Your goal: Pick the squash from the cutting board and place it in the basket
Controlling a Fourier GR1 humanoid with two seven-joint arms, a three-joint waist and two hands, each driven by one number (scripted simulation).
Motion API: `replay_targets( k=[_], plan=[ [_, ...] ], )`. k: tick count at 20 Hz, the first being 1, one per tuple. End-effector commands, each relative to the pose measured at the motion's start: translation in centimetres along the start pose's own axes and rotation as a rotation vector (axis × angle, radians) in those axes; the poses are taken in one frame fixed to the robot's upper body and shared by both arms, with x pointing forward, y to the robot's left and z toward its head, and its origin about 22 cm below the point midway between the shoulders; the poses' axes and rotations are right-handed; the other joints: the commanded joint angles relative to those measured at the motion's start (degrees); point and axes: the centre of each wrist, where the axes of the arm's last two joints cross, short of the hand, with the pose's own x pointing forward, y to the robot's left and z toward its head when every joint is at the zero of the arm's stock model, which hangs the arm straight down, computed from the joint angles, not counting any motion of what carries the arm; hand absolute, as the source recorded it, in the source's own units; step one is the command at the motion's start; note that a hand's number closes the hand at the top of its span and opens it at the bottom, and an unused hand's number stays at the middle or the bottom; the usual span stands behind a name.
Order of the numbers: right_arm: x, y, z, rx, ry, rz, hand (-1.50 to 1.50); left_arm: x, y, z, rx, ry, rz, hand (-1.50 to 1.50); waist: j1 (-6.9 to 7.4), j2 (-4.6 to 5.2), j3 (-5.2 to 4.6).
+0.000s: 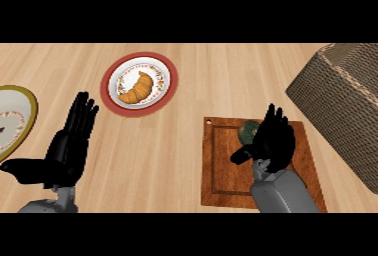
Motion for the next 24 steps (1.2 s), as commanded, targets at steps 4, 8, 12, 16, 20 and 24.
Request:
replay_targets(
  k=[4, 8, 12, 16, 20, 24],
  plan=[
    [-0.8, 0.9, 1.6, 0.008, 0.183, -0.05, -1.5, -0.5, -1.0, 1.4, 0.005, 0.013, -0.003, 0.0, -0.31, -0.22, 0.0],
    [0.4, -0.1, -1.4, 0.0, 0.196, -0.073, -1.5, -0.8, 0.1, 0.5, -0.005, -0.001, 0.002, 0.0, -0.27, 0.0, -0.01],
    [-0.8, 0.7, -2.5, 0.0, 0.206, -0.066, -1.5, -0.5, -0.4, 0.2, 0.021, 0.004, -0.013, 0.0, -0.42, -0.01, 0.01],
    [-0.6, 1.1, -2.0, 0.071, 0.149, -0.033, 1.5, 1.0, 0.9, 0.6, 0.025, -0.013, -0.031, 0.0, -0.35, -0.09, 0.01],
    [0.2, 2.0, -2.8, 0.062, 0.11, 0.052, 1.5, 0.0, -0.7, 0.2, -0.001, 0.002, 0.001, 0.0, -0.38, -0.03, 0.0],
    [-1.5, 4.1, -2.1, 0.045, 0.085, 0.1, 1.5, -1.1, 0.9, 2.4, 0.005, -0.009, 0.0, 0.0, -0.3, -0.07, -0.01]
  ],
)
